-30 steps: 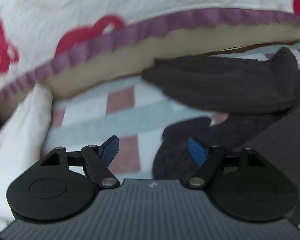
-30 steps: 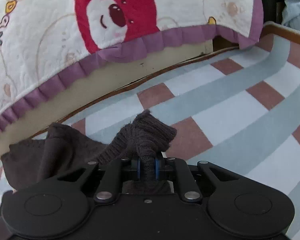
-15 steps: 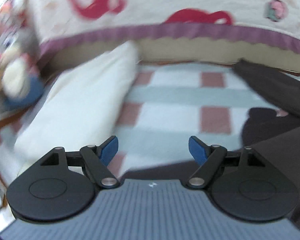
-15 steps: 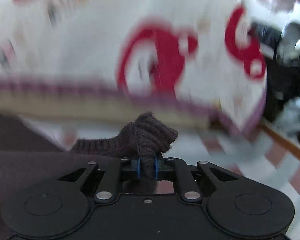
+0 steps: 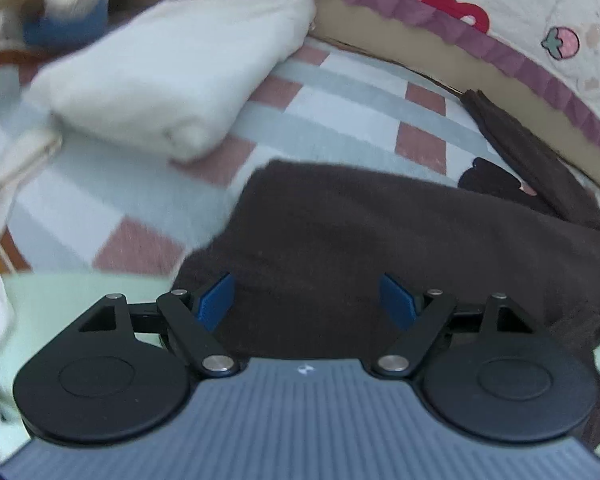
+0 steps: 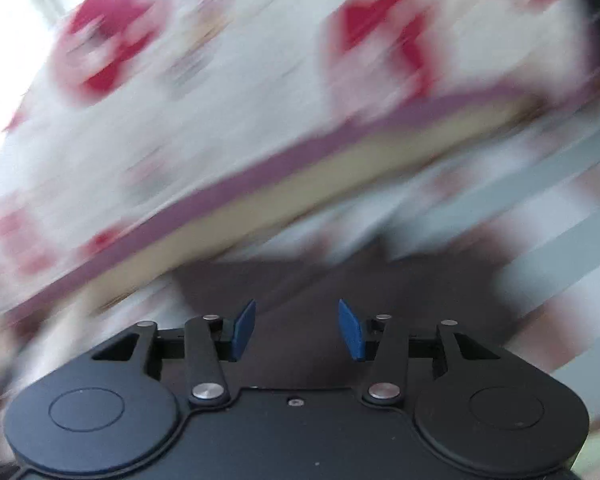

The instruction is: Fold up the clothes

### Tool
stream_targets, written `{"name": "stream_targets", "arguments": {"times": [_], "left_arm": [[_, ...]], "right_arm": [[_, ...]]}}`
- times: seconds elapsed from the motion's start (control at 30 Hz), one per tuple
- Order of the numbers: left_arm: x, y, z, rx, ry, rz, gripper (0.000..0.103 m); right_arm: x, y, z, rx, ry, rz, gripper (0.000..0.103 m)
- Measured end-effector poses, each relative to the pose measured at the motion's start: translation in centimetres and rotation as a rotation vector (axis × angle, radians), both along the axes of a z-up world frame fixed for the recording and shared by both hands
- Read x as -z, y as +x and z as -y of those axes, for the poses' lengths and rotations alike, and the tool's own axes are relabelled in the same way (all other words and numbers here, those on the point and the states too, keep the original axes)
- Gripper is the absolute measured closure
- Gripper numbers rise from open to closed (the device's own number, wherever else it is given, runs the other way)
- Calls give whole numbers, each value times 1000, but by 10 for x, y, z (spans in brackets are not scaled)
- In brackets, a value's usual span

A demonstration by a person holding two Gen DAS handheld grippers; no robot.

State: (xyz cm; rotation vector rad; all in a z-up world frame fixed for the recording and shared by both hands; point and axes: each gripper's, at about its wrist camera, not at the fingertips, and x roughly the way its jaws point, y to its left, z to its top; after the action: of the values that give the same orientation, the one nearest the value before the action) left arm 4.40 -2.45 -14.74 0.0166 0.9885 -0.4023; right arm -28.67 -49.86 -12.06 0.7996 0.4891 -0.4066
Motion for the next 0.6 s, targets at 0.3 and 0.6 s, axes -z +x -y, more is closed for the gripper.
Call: {"name": "stream_targets", "arguments": {"times": [0.3,0.6], "left_arm": [[-5,-16,-17,-28,-71,6,23],[9,-13,-52,-111,-75,-26,23]], "right_arm": [[81,110,-158,-512,218,-166,67],[73,99,-246,-1031,435,-126,83]]}}
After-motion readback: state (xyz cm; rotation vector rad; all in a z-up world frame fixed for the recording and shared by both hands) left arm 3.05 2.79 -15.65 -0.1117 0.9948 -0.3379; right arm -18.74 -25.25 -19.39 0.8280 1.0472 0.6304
